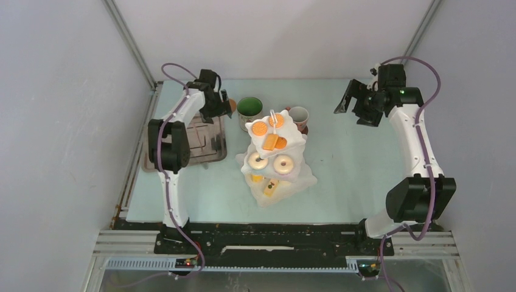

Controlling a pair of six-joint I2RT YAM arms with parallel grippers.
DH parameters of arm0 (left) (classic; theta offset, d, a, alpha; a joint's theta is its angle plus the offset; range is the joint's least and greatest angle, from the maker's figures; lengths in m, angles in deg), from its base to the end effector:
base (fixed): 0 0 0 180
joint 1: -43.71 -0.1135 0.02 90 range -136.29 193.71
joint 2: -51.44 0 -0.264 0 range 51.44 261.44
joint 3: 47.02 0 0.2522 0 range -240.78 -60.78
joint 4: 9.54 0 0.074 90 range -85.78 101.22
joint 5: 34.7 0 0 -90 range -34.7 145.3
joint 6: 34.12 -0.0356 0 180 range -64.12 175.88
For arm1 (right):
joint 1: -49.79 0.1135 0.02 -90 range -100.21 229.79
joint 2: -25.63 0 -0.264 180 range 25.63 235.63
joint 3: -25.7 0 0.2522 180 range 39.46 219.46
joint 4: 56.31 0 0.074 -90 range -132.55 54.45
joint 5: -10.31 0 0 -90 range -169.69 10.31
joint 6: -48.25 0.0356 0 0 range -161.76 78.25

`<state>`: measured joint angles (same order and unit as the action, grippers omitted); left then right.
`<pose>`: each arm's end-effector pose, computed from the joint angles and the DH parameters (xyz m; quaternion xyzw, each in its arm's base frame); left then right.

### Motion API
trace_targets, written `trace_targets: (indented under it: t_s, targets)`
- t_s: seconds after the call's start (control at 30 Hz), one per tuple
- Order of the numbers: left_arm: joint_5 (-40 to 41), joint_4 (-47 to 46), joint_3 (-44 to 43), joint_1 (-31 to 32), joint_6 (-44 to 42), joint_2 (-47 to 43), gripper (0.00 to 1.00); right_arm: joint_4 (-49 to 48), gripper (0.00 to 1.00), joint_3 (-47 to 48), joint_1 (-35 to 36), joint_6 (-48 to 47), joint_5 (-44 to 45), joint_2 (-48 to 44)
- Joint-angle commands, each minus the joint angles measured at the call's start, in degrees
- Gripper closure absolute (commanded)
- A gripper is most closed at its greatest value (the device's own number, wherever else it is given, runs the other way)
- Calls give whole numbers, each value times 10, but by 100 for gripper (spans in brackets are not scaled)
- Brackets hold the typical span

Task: Serve the afternoon tea
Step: Move the tray at the center of the board.

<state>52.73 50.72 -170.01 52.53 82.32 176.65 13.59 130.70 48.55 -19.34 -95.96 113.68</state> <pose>0.4690 -0.0744 0.2223 -0.1435 0.9604 -0.0928 0.2200 0.3176 0.0031 0.3645 0.1483 0.9279 0.1897 0.2845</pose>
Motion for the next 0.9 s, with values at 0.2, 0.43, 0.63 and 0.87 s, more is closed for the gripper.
trace_targets:
  t_s: [0.2,0.43,0.63,0.87]
  targets:
    - [104,38,-17,32,-89,24,30,10,0,61,-5,-10,15,20]
    - [90,24,50,32,-88,17,45,13,0,108,-29,7,41,63]
    - [58,25,71,31,-79,15,57,39,0,193,-55,24,64,124]
    - [33,11,134,26,-66,-13,71,54,0,261,-92,15,79,165]
